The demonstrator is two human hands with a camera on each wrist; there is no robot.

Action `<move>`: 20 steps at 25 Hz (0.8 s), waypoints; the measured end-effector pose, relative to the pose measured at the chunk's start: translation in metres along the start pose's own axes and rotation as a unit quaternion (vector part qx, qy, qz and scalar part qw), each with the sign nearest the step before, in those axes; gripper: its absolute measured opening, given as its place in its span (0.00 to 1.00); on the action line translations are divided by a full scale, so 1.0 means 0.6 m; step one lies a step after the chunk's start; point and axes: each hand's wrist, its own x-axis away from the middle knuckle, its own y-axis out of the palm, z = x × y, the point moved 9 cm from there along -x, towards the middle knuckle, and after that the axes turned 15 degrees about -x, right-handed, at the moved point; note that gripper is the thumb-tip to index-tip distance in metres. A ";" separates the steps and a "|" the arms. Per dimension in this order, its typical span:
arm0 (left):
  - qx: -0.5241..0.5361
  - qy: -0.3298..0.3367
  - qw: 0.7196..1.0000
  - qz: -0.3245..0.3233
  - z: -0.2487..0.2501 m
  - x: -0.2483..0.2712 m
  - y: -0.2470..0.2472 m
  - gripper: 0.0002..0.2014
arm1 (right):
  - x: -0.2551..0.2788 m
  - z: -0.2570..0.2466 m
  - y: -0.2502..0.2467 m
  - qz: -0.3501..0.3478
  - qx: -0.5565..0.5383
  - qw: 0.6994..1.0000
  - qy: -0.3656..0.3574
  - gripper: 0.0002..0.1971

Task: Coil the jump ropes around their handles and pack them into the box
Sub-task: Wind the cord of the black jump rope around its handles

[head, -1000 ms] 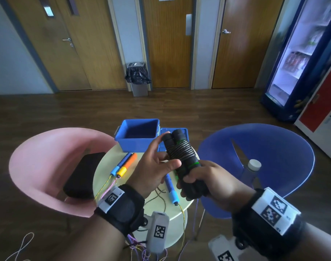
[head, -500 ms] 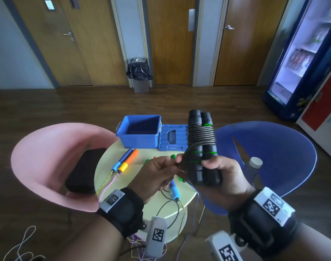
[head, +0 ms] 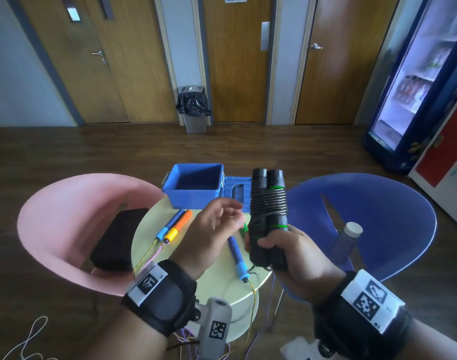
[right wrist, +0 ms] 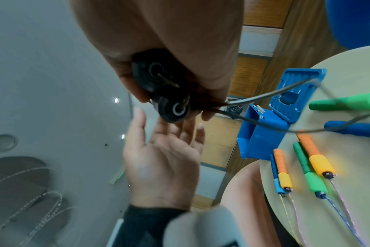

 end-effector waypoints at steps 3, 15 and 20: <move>-0.038 0.024 0.999 -0.004 0.032 -0.004 0.011 0.15 | 0.000 0.011 0.002 0.024 0.085 0.996 0.000 0.07; -0.290 0.085 0.944 0.134 0.017 0.014 0.013 0.24 | -0.005 0.008 -0.020 0.109 0.116 0.987 -0.004 0.13; -0.244 0.070 0.959 0.127 0.011 0.003 0.018 0.22 | -0.011 -0.001 -0.030 0.128 0.120 0.984 0.002 0.10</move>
